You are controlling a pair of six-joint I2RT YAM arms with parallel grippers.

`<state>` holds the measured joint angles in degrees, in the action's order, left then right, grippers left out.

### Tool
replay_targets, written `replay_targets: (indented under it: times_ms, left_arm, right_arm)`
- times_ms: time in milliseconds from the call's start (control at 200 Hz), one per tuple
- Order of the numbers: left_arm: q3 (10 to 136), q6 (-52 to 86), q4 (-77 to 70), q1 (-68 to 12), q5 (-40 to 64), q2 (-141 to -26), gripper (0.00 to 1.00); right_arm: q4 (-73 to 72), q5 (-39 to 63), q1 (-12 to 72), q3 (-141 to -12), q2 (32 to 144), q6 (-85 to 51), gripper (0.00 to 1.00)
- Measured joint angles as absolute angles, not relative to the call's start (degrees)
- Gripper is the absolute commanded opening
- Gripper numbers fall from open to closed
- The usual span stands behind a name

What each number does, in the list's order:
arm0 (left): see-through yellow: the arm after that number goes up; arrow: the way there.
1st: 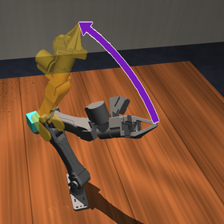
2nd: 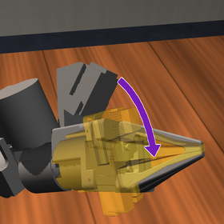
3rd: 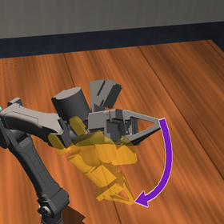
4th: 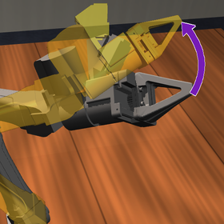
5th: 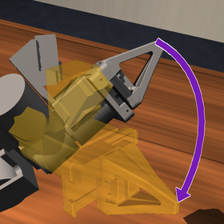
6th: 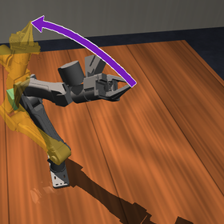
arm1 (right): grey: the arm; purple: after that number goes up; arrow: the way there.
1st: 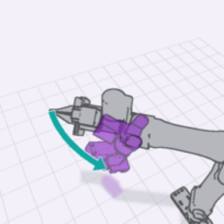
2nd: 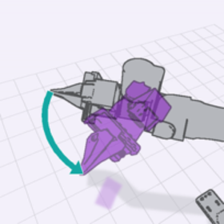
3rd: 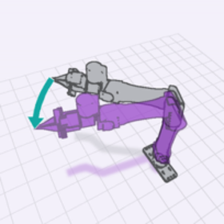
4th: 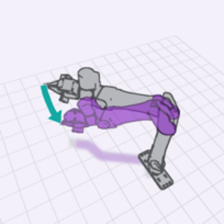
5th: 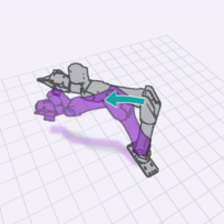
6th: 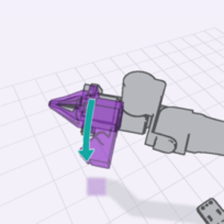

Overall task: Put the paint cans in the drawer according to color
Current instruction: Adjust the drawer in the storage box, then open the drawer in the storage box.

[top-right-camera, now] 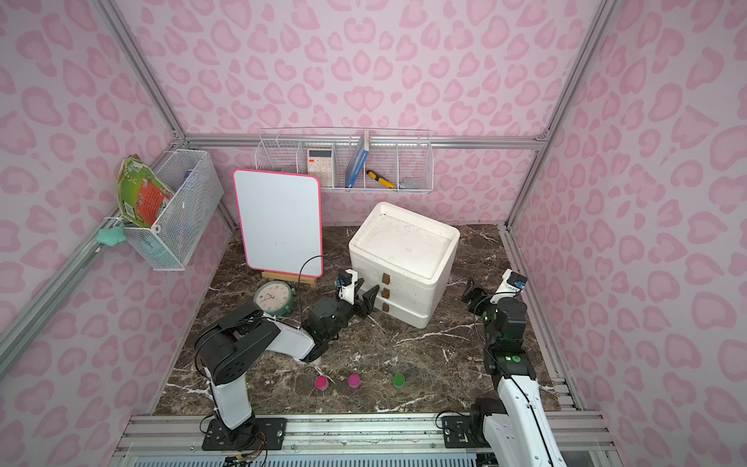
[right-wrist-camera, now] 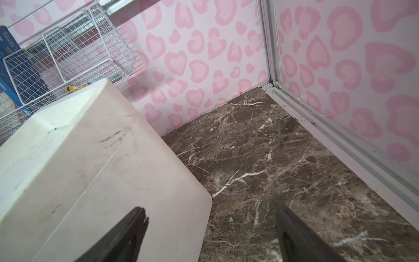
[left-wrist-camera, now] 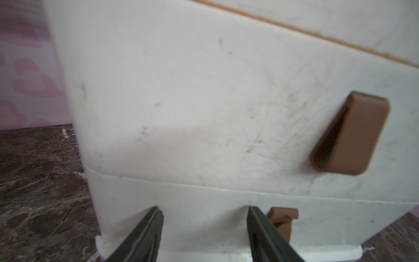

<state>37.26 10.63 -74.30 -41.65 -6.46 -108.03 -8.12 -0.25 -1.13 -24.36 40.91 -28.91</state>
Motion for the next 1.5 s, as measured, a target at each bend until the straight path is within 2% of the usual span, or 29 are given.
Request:
replay_targets:
  times_ms: [160, 320, 455, 635, 1086, 1416, 1501]
  left_arm:
    - [34.39, 10.02, -74.81, -41.43, -4.64, -107.98, 0.70]
    - [30.72, 8.58, -75.94, -44.58, -1.98, -108.25, 0.74]
    - [31.66, 8.45, -76.31, -46.78, -1.04, -110.56, 0.79]
    - [34.68, 9.13, -74.89, -47.16, -3.81, -112.55, 0.78]
    - [40.32, 10.50, -62.67, -47.16, -5.63, -114.04, 0.68]
    - [41.87, 10.48, -61.25, -47.20, -7.75, -116.16, 0.52]
    - [42.61, 10.28, -61.30, -47.20, -8.14, -116.73, 0.45]
  right_arm:
    - [-9.23, 0.19, -1.06, -24.03, 41.25, -29.56, 0.91]
    - [-9.54, 0.19, -0.97, -23.31, 41.43, -29.76, 0.92]
    - [-9.76, 0.25, -0.97, -22.81, 41.52, -30.02, 0.91]
    - [-9.82, 0.38, -0.86, -22.81, 41.23, -30.26, 0.91]
    - [-10.68, 0.38, -0.86, -22.81, 41.58, -30.83, 0.91]
    - [-10.81, 0.16, -0.86, -22.81, 41.25, -30.83, 0.91]
    - [-10.81, 0.14, -0.86, -22.81, 41.21, -30.83, 0.92]
